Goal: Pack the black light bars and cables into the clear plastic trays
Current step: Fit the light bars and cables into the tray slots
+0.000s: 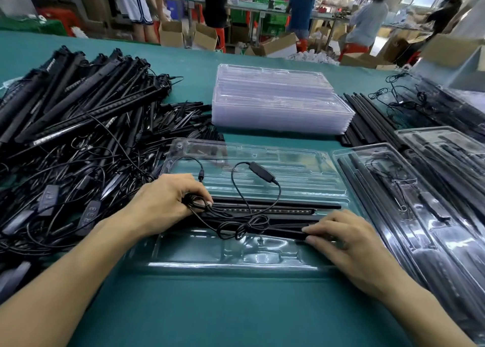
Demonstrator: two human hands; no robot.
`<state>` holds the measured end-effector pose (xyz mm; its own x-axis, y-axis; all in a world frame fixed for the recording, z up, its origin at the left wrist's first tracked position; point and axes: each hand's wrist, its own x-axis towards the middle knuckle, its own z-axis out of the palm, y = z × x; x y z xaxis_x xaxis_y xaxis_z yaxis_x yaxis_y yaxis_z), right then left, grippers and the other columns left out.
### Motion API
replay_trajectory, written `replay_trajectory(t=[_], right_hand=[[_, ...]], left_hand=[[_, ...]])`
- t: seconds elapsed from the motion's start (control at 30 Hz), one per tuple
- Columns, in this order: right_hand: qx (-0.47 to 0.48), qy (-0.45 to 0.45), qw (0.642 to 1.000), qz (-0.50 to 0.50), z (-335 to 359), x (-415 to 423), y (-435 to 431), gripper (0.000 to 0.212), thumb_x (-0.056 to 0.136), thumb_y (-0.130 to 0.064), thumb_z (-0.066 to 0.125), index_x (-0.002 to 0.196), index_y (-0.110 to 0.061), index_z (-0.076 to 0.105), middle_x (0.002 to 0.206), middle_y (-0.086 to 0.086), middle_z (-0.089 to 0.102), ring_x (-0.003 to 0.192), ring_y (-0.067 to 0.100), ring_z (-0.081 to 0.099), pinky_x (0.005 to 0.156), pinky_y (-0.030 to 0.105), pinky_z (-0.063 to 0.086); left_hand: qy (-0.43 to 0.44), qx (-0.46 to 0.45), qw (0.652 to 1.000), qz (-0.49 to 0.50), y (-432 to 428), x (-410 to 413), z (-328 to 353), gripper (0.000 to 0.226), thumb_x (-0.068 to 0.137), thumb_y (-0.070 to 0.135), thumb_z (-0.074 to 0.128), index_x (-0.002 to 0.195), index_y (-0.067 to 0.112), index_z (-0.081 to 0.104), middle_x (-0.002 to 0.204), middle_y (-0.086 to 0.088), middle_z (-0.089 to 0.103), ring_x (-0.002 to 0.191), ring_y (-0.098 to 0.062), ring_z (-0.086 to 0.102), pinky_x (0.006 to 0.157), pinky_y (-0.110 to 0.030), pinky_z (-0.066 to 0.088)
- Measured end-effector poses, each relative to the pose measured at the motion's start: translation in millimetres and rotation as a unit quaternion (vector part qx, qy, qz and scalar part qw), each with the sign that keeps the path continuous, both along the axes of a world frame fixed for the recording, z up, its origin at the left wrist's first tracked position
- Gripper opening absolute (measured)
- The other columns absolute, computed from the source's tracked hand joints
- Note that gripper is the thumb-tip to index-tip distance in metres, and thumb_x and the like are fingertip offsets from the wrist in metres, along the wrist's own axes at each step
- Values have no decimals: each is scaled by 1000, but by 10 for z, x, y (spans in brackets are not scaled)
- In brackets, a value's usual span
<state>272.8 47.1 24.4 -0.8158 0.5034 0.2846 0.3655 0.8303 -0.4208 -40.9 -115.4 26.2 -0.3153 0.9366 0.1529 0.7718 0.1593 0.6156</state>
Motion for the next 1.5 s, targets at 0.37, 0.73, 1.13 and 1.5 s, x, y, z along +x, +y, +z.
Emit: replay_trajectory(t=[0.37,0.73,1.13,1.5], right_hand=[[-62,27,997,-42,78,27,-36,19,88,-36,66,103,-29,72,99,-17,61,95,3,59,83,24,47],[27,-59,986,-151,128,143,328,13,86,-18,73,95,-27,77,89,-14,67,94,15,60,81,30,43],[2,24,1000,-19,87,-1,-3,9,87,-36,71,91,-29,74,92,-16,61,92,8,58,81,33,49],[-29,-31,999,6,54,-107,-65,9,86,-24,73,90,-31,74,89,-20,60,86,4,59,78,32,51]], left_hand=[[73,-17,997,-27,-72,66,66,36,64,69,62,97,56,69,91,28,64,93,10,56,76,-17,41],[55,-15,998,-13,-48,152,58,56,53,84,60,97,51,70,93,17,62,94,-5,55,86,-33,47],[77,0,997,-5,-31,151,-2,50,57,84,53,94,53,65,93,22,62,92,-5,56,84,-36,46],[-42,4,998,-37,-54,84,60,26,68,38,90,91,38,76,89,19,67,94,-5,63,91,-33,51]])
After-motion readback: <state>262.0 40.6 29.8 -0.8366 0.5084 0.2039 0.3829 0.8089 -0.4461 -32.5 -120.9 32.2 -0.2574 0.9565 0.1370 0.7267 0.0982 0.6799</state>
